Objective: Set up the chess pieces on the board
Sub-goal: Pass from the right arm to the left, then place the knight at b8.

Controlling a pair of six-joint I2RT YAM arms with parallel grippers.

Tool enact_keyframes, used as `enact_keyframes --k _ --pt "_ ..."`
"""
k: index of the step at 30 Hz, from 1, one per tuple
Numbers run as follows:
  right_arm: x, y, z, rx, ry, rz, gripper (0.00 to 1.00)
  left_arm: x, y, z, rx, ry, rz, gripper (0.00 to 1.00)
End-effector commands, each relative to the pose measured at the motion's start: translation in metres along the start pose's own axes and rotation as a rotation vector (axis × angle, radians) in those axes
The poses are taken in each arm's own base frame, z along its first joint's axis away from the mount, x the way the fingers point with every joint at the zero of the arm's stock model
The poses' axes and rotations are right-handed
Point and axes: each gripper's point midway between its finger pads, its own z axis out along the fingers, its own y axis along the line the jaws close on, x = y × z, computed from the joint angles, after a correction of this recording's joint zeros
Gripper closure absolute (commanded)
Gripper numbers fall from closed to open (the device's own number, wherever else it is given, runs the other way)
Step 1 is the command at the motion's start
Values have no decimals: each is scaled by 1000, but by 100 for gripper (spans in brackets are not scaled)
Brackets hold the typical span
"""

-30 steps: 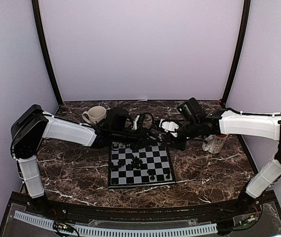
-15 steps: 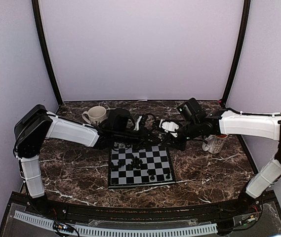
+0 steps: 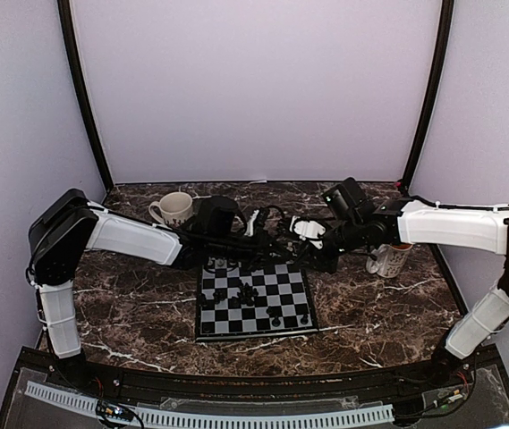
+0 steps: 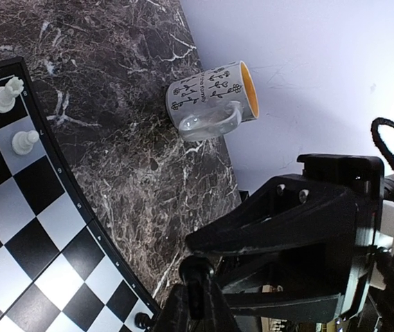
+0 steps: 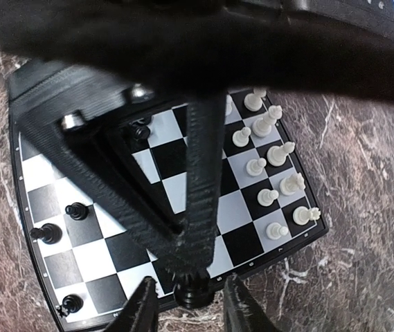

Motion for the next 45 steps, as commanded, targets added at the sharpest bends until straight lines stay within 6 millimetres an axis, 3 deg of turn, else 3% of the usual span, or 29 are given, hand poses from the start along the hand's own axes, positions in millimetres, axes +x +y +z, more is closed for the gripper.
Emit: enact_keyframes --k 1,7,14,22,27,37,45 --pt "-12 -5 -23 -10 -96 9 65 -11 -25 -12 -19 -25 138 100" --pt "-12 -21 -50 -42 -186 83 60 -16 -20 -30 -178 -12 304 100" --pt "3 -56 -55 23 -183 199 60 -4 -13 -44 -366 125 582 100" --pt "14 -74 -60 65 -182 249 60 50 -27 -35 -408 389 955 100" --pt "18 -75 -59 63 -177 258 60 81 -18 -25 -496 568 1144 100" --pt "21 -75 -58 55 -175 259 60 108 -2 -1 -513 684 1223 99" --pt "23 -73 -55 33 -170 260 60 115 12 8 -521 718 1222 99"
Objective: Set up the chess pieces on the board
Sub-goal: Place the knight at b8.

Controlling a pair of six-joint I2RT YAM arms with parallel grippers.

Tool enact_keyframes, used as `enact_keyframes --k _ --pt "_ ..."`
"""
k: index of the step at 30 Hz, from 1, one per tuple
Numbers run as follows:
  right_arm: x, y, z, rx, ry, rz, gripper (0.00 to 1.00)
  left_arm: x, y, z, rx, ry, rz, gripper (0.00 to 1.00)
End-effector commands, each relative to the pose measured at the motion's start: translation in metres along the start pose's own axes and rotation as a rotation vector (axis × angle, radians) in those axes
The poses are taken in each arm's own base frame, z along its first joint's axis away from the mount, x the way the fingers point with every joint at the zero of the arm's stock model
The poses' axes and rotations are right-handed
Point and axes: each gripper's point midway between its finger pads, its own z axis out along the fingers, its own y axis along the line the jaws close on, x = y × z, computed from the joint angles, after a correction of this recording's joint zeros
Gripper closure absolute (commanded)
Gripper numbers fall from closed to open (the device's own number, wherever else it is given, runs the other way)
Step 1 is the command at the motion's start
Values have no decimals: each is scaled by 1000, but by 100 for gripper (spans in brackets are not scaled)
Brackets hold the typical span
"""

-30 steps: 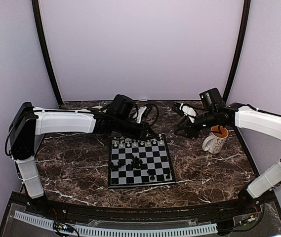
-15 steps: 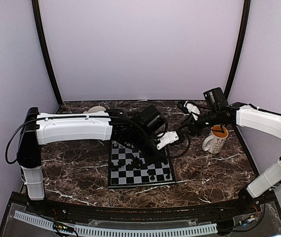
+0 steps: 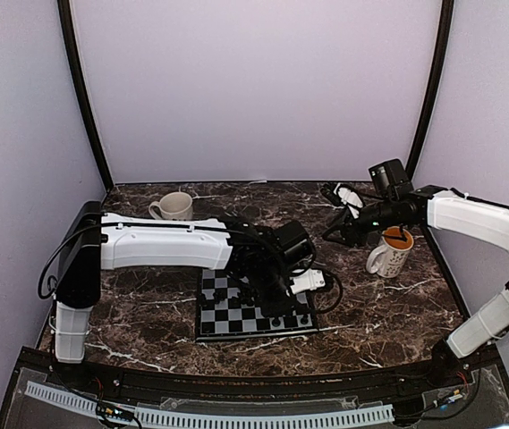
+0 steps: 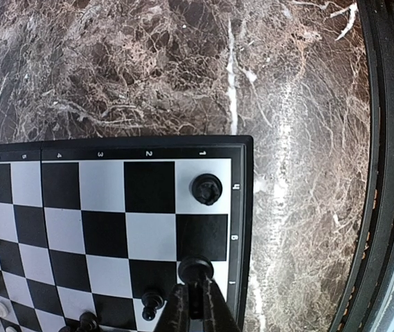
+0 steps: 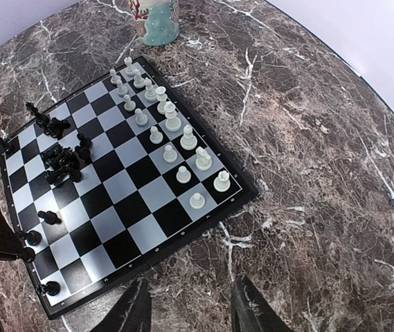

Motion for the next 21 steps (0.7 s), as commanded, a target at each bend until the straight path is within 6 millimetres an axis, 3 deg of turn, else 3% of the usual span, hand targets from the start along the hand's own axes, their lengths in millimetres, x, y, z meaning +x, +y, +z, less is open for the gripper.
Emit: enact_keyframes --k 1,21 --pt "1 0 4 -21 -12 0 60 -8 -3 -4 -3 -8 32 99" --pt "4 2 7 -37 -2 -1 60 -4 -12 21 26 43 43 97"
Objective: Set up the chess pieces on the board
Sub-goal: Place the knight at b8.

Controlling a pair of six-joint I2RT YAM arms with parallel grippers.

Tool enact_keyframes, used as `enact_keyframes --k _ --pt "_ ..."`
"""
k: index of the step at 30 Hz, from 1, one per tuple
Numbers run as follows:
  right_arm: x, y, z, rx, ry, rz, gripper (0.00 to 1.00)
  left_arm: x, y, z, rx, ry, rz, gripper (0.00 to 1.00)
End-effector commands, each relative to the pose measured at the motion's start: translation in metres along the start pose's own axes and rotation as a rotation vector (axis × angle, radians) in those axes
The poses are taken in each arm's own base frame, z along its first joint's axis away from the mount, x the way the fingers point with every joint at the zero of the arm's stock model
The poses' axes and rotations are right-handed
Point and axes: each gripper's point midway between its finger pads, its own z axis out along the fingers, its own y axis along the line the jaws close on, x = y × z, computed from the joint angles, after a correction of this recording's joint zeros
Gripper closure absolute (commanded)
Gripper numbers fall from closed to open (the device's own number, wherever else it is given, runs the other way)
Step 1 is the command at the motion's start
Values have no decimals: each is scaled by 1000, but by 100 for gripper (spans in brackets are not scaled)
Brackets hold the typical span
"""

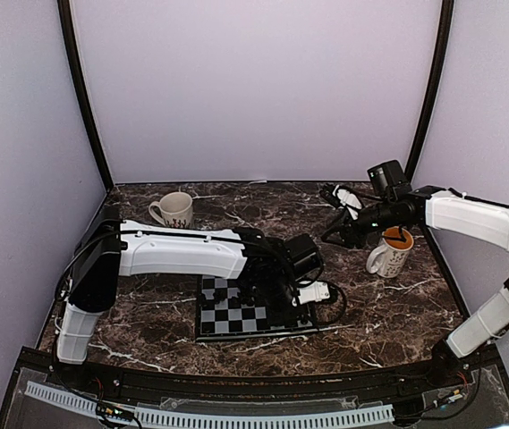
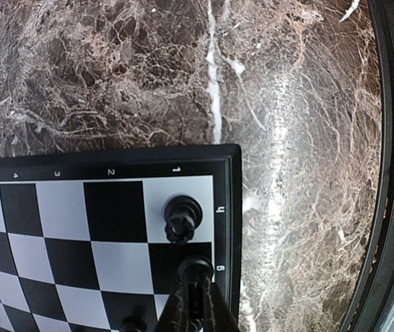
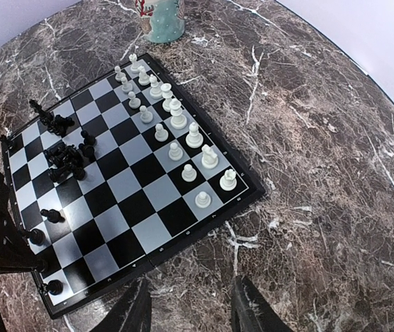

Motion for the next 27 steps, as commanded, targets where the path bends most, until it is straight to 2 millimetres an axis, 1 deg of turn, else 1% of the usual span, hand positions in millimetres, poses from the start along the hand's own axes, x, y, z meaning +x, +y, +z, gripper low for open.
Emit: enact_keyframes --k 1,8,14,20,24,27 --pt "2 -1 3 -14 -5 -3 60 -4 -1 -7 -5 1 14 95" --pt "2 0 4 -22 -3 -3 60 -3 4 -5 -34 13 2 92" --pt "3 1 4 -26 -2 -3 60 -2 4 -4 -31 16 -2 85" --pt "3 1 4 -29 -1 -3 60 -8 3 -8 -23 1 -11 78" --pt "2 1 4 -29 -2 -5 60 -13 1 -22 -14 -3 -19 71" --pt "3 1 4 -28 -1 -5 60 -18 3 -42 -31 -20 -24 67"
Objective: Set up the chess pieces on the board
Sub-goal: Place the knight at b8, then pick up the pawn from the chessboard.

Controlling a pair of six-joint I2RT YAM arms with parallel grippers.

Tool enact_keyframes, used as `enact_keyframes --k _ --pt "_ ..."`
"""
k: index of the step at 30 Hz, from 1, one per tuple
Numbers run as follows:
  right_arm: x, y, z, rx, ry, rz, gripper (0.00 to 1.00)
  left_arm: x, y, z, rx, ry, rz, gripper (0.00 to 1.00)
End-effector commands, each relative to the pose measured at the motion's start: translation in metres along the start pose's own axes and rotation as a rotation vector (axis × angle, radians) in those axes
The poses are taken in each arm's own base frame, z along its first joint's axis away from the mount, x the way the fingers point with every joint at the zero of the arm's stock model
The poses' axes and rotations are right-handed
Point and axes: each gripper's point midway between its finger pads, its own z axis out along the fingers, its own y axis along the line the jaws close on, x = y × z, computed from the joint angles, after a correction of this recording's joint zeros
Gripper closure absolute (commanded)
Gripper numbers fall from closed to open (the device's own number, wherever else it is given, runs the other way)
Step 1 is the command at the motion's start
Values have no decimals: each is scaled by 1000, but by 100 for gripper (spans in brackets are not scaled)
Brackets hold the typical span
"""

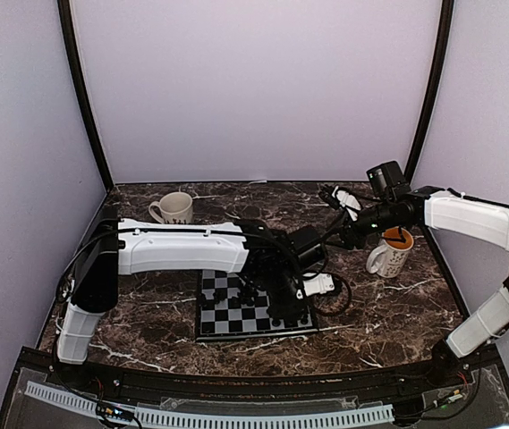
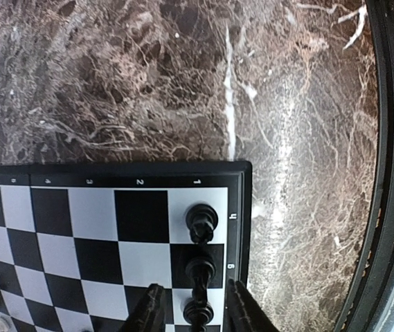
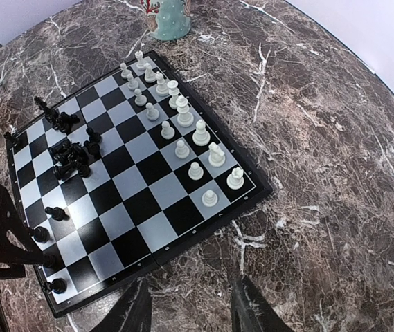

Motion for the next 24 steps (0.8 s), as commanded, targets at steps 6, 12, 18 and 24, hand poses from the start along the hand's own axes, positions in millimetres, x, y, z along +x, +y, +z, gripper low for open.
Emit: enact_keyframes --k 6,12,18,24 --pt "0 -2 1 -8 -6 -11 60 -11 4 -71 -69 -89 -35 66" --pt "0 -2 2 -5 -4 -12 60 18 17 -70 -119 -38 -108 68" --pt "2 -3 3 -8 1 -9 60 41 26 -56 -103 8 -171 75" --pt "3 -3 2 -4 5 -11 60 49 35 -41 -86 16 -217 75"
